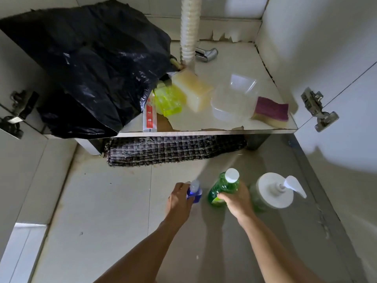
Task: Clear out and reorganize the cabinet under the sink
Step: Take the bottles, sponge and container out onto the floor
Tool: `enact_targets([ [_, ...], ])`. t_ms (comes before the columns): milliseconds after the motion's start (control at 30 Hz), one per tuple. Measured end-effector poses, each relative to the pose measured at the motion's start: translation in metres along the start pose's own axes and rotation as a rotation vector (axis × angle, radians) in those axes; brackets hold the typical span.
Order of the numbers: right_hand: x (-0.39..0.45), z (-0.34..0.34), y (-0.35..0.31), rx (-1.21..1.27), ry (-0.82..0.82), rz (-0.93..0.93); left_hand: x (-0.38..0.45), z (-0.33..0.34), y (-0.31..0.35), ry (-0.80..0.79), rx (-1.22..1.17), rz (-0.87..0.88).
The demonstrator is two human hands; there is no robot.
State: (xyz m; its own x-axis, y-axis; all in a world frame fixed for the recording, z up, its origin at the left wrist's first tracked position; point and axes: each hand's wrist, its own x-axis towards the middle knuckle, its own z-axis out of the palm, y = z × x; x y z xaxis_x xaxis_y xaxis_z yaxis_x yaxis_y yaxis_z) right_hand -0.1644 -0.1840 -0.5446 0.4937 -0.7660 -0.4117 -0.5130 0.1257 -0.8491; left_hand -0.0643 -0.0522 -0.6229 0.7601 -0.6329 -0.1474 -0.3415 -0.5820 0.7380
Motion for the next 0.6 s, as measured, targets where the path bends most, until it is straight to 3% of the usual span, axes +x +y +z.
enact_targets([
  [133, 0.007, -0.001, 0.007, -0.082, 0.024, -0.041, -0.003, 0.005, -0.012, -0.008, 0.003, 0.151],
  [233, 0.004, -0.007, 0.009, -0.107, 0.034, -0.003, -0.006, 0.000, -0.013, -0.074, -0.021, 0.077],
  [367, -0.004, -0.014, -0.002, -0.122, 0.009, 0.037, -0.015, -0.001, -0.020, -0.241, 0.216, 0.091],
  [600, -0.022, -0.022, -0.045, -0.154, -0.001, 0.062, -0.013, -0.030, 0.000, -0.558, 0.439, -0.152],
])
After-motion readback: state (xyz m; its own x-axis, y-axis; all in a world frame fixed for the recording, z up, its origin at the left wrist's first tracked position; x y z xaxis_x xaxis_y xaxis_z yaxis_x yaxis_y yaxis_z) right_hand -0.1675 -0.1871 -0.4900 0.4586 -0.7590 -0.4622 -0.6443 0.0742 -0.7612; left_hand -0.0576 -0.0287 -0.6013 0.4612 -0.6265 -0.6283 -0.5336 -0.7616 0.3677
